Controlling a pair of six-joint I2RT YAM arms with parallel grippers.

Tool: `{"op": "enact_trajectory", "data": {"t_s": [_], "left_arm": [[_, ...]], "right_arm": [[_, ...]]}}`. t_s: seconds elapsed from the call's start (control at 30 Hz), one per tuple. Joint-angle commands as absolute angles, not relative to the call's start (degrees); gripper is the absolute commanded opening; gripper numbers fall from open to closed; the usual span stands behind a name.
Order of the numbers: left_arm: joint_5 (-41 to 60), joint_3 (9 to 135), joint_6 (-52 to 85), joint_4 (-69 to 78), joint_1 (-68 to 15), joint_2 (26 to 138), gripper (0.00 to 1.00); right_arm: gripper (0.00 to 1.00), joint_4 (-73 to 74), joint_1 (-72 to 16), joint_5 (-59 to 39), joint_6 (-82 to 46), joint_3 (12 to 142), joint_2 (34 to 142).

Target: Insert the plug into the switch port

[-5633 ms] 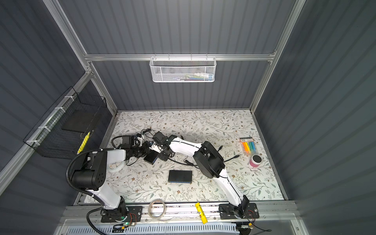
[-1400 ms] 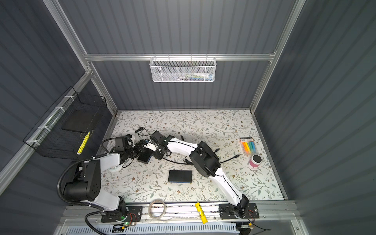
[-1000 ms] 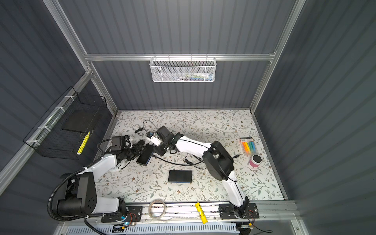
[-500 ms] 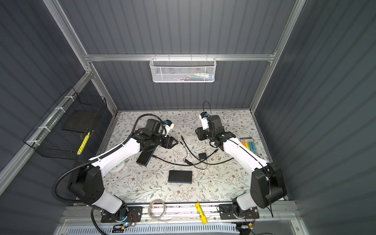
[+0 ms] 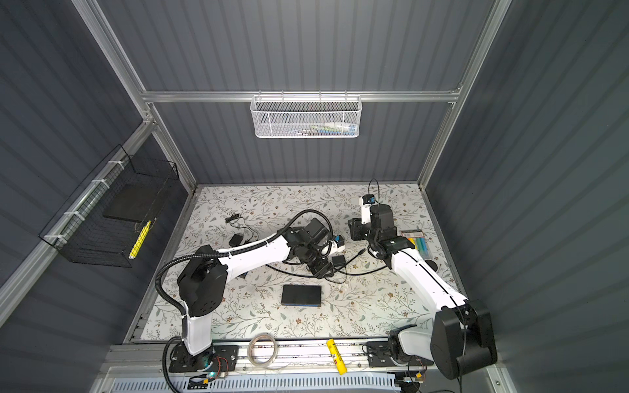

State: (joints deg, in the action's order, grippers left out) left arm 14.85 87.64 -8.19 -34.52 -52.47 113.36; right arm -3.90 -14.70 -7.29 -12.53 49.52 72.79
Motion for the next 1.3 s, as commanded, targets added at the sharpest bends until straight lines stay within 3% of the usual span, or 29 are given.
{"op": "enact_trajectory", "data": {"t_s": [0.0, 0.57, 1.0, 1.27], "left_arm": [[11.8, 89.72, -9.84, -36.41, -52.52, 115.78, 0.59], [11.07, 93.26, -12.05, -39.13, -53.29, 122.34, 0.54], [9.61, 93.69, -11.43, -37.59, -53.53, 122.68, 0.28], [13.07, 92.23, -11.18, -34.87, -53.8, 117.66, 0.18]], "right_arm": [[0.42, -1.3, -14.07, -7.53, -13.71, 48.19, 71.99], [0.42, 0.73, -13.16, -9.12, -14.72, 46.93, 74.19], [0.42, 0.96, -12.48, -8.87, -15.03, 46.41, 73.58], [0.42, 0.3, -12.48, -8.35, -15.51, 46.63, 72.87]]}}
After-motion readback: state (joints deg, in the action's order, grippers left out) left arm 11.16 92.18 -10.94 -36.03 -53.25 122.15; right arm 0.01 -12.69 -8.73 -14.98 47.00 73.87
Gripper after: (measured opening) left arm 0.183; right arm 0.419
